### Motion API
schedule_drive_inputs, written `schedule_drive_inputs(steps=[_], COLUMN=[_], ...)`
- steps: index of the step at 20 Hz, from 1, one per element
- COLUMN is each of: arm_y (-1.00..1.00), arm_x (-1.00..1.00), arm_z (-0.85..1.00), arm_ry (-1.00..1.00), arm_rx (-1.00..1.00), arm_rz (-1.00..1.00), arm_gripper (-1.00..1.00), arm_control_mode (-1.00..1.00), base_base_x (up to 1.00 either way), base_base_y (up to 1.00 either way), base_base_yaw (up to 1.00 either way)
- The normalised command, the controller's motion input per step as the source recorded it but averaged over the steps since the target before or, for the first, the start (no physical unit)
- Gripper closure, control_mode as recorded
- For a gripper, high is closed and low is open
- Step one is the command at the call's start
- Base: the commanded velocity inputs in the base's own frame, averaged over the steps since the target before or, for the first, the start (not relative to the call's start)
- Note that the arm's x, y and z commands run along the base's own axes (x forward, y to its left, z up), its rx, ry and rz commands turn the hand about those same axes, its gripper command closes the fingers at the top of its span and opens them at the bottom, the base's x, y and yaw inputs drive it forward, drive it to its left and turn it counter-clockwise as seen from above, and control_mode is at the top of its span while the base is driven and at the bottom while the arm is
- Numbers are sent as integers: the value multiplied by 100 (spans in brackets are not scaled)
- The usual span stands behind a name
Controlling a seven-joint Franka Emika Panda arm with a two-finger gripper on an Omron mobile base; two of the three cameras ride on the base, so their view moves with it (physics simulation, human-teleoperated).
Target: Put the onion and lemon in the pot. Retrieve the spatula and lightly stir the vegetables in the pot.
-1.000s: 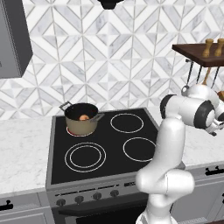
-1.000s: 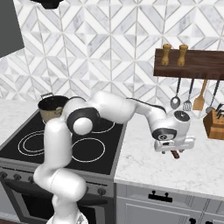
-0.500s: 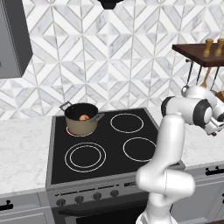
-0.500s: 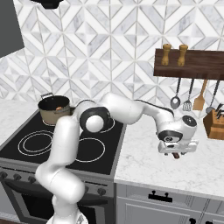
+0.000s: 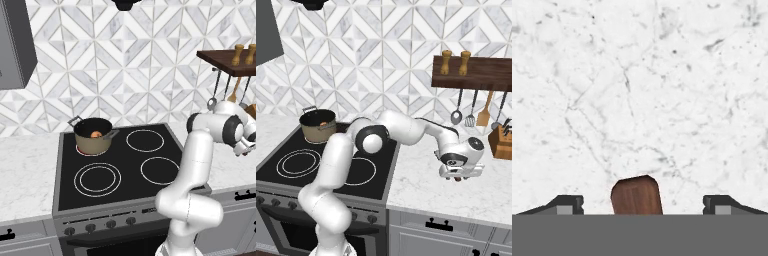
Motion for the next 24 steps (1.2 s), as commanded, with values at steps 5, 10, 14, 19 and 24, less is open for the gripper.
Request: schedule_drive_inputs(steps=[5, 10, 14, 19, 24], arm_y=[0, 0, 1, 17, 86], arm_x=[0, 0, -3, -46, -58], arm_z=[-41, -33, -1, 82, 100], arm_ry=[-6, -5, -6, -1, 4], arm_rx=[0, 0, -1, -1, -17], arm_rz=[0, 0, 0, 0, 8], arm_gripper=[100, 100, 100, 100, 100], arm_control_mode=[-100, -100, -100, -100, -100], base_base_x=[0, 0, 0, 0, 0], base_base_y=[0, 0, 0, 0, 0], base_base_yaw=[0, 0, 0, 0, 0])
